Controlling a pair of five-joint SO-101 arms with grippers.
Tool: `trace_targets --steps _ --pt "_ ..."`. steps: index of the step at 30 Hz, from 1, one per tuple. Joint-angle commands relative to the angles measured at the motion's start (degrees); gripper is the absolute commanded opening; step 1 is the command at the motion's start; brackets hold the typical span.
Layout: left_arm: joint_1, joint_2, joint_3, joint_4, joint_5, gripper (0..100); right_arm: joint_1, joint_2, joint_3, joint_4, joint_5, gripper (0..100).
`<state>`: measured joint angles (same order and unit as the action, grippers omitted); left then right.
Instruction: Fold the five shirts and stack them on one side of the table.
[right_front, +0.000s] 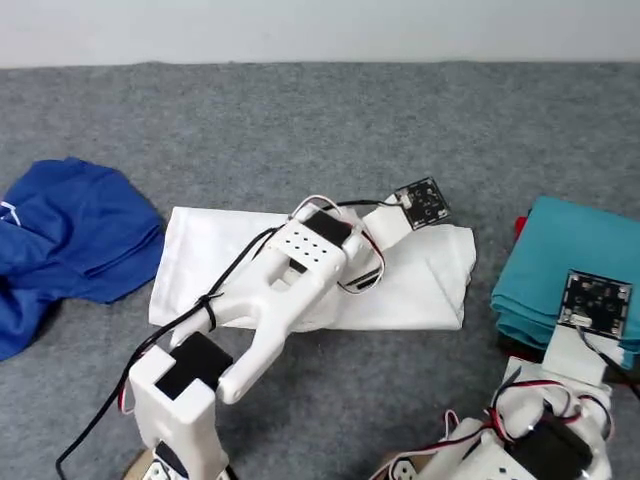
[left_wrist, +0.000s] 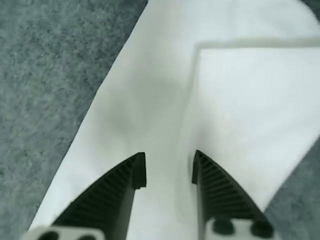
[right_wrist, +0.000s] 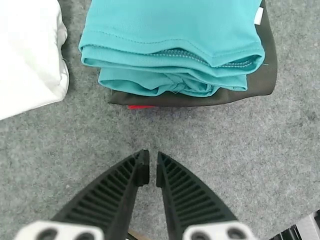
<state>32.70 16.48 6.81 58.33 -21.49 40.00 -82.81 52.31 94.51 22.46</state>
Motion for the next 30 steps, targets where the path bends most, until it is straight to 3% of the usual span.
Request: trace_targets --steps 1,6,14,22,27,30 --pt "0.0 -7.2 -3.8 4.5 0.7 15 0.4 -0.3 -0.3 -0.9 -0.5 4.1" --pt "0.2 -14.9 -3.6 8.2 1.8 15 0.4 -0.3 -0.3 -0.9 -0.5 4.1" --pt "5.9 -19.8 -3.3 20.2 2.0 15 0.6 -0.3 -0.3 -0.9 -0.5 4.0" --pt "5.5 -12.3 8.2 5.5 1.7 9 0.6 -0.3 -0.3 -0.9 -0.5 3.9" --pt "0.9 -2.7 8.7 -0.7 1.6 9 0.6 -0.3 -0.3 -0.9 -0.5 3.9" --pt "-0.6 1.0 4.4 1.0 1.8 9 0.6 -0.3 -0.3 -0.9 -0.5 3.9"
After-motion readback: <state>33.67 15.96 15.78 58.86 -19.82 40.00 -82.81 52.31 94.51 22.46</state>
